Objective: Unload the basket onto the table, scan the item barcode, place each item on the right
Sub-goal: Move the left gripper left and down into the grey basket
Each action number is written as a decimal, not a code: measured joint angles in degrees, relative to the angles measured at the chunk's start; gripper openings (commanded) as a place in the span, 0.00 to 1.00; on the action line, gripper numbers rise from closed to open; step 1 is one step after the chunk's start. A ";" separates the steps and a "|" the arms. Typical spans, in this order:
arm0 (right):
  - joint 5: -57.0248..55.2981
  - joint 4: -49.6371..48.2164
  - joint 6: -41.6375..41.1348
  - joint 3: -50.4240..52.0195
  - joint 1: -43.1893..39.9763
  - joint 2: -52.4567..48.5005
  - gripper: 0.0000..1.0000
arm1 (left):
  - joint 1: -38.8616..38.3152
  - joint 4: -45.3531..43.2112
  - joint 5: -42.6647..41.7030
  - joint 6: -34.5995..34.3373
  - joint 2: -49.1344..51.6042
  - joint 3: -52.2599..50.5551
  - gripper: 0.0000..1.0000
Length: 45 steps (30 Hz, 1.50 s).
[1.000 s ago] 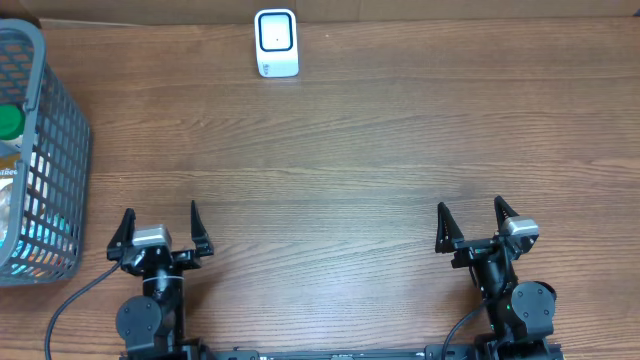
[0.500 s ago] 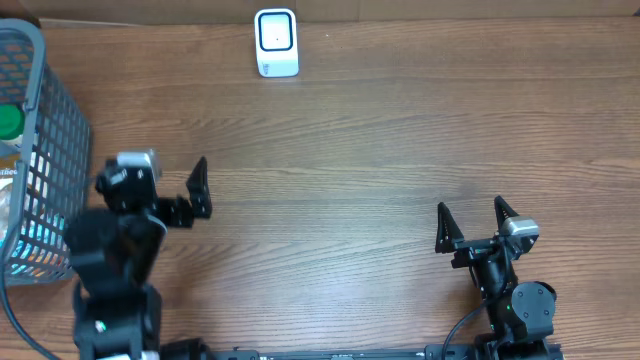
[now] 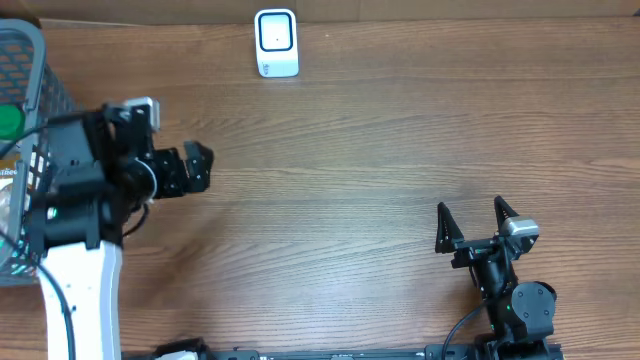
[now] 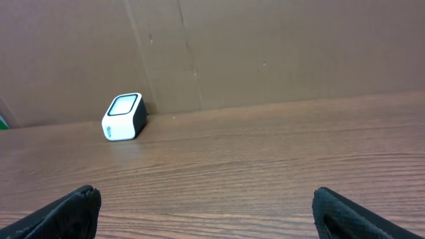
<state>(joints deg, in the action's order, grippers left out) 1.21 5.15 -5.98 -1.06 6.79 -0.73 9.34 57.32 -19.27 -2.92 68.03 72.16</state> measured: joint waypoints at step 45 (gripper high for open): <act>0.04 -0.02 0.00 0.00 0.00 0.00 1.00 | 26.25 -6.23 23.10 1.62 51.63 54.82 1.00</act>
<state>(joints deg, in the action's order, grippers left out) 1.26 5.13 -5.98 -1.06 6.79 -0.73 35.59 51.09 3.84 -1.30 119.66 126.98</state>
